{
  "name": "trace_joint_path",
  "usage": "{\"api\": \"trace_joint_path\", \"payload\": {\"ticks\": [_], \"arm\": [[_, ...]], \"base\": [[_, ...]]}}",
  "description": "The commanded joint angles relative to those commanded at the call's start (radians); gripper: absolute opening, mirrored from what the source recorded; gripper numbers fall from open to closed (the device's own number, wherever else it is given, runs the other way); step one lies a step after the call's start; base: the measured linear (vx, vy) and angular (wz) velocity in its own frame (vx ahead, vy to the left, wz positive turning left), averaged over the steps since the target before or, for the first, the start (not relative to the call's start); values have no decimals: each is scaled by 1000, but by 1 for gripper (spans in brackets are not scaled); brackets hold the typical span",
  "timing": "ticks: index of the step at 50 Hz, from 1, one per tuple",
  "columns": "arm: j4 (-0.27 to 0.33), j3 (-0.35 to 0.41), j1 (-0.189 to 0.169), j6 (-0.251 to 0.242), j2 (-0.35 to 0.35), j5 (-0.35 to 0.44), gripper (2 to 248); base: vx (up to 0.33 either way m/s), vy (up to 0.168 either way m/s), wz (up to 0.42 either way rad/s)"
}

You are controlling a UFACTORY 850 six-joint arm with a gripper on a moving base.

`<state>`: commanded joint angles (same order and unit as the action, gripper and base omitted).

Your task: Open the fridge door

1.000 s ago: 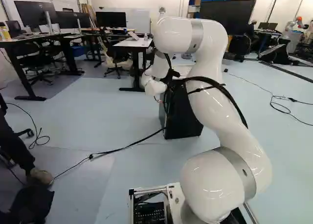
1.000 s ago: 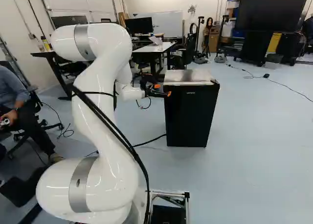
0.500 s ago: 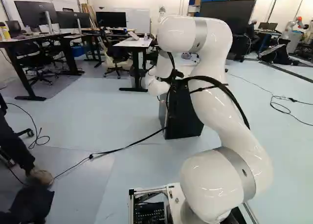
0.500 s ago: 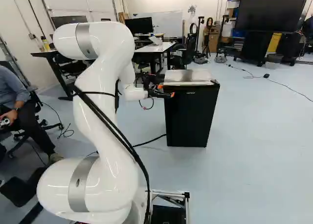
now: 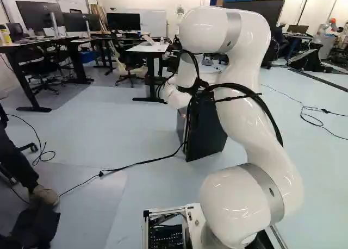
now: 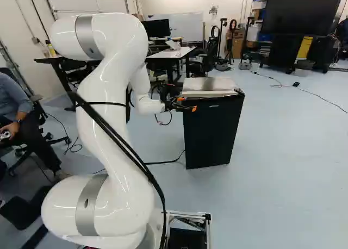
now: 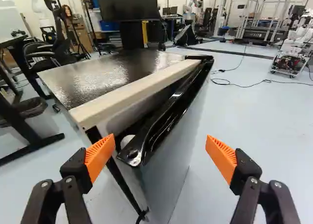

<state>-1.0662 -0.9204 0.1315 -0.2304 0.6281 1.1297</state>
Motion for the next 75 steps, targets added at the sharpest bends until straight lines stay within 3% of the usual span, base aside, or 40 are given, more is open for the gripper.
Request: {"api": "trace_joint_path", "payload": {"ticks": [33,62,75], "arm": [[-256,165,-28,0,-106,-24,247],[-542,264,-95,0,-165,113,247],[-576,295,-133,0,-181,127,247]], "base": [[0,0,0],[0,0,0],[0,0,0]]}}
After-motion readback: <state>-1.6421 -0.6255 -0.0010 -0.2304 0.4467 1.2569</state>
